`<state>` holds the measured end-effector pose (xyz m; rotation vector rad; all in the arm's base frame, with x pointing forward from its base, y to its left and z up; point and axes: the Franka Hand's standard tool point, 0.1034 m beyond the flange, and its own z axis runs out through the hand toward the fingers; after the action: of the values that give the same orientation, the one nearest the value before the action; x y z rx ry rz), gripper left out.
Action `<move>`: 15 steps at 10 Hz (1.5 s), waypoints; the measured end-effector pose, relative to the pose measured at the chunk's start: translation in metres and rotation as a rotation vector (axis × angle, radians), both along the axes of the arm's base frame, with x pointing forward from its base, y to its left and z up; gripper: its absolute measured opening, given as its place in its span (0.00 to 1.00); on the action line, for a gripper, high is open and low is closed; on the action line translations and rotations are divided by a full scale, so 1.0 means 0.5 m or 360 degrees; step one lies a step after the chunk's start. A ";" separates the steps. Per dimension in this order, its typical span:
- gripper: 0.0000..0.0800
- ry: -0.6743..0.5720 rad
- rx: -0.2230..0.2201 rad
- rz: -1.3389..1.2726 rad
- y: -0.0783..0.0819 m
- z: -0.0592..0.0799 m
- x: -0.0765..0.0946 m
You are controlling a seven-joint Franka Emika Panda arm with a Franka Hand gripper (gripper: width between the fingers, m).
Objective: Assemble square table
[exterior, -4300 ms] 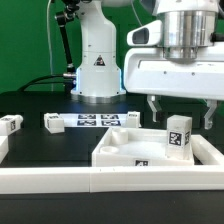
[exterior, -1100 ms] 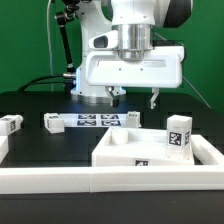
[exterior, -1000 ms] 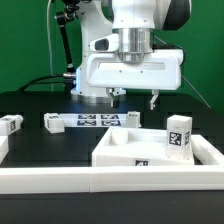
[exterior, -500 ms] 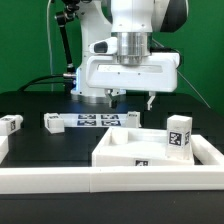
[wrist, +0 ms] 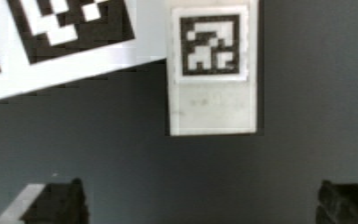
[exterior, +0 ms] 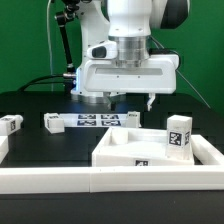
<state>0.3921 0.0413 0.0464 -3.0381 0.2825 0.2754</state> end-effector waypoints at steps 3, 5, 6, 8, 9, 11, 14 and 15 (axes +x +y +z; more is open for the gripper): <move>0.81 0.0369 0.0108 0.0000 0.006 0.002 -0.009; 0.81 0.0551 0.0138 0.0019 0.011 -0.003 -0.009; 0.81 0.0644 0.0159 0.0016 0.011 -0.007 -0.009; 0.81 0.0793 0.0187 0.0009 0.009 -0.014 -0.017; 0.81 0.0866 0.0200 0.0009 0.009 -0.019 -0.017; 0.81 0.1060 0.0236 0.0006 0.008 -0.028 -0.021; 0.81 0.1235 0.0260 0.0005 0.007 -0.047 -0.025; 0.81 0.1229 0.0256 0.0005 0.007 -0.052 -0.025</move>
Offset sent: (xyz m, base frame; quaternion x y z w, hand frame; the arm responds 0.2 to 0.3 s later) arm 0.0000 0.0000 0.0000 0.0000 -0.1296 0.0000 0.9916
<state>0.3794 0.0447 0.0207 -2.6282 0.2733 1.3856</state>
